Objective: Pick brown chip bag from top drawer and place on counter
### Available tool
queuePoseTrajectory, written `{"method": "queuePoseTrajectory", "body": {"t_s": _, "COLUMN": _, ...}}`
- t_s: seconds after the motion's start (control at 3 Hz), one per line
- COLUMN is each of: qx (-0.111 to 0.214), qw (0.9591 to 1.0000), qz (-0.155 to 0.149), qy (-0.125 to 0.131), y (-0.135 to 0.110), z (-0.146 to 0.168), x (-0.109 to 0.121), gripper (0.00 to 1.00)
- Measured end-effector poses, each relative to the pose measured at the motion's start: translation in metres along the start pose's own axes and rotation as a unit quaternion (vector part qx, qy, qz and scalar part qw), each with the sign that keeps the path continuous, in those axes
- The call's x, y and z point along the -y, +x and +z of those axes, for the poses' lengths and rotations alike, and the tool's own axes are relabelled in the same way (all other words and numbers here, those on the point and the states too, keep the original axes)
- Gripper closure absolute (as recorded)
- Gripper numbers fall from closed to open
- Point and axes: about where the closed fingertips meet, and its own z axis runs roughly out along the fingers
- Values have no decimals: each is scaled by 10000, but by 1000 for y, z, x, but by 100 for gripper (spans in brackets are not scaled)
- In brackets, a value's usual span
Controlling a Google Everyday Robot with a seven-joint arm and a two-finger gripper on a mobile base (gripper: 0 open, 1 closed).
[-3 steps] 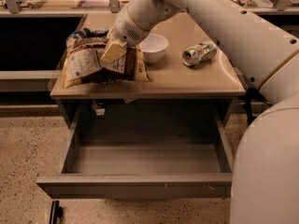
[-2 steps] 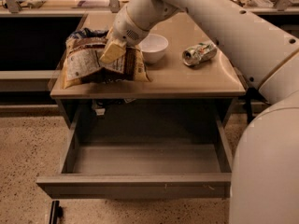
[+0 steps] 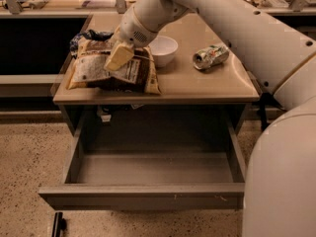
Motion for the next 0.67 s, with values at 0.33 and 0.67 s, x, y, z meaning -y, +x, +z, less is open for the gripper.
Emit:
{"method": "queuePoseTrajectory", "body": {"t_s": 0.33, "qx": 0, "qw": 10000, "qz": 0, "qy": -1, "y": 0, "z": 0, "x": 0, "gripper": 0}}
{"method": "queuePoseTrajectory", "body": {"t_s": 0.67, "qx": 0, "qw": 10000, "qz": 0, "qy": -1, "y": 0, "z": 0, "x": 0, "gripper": 0}}
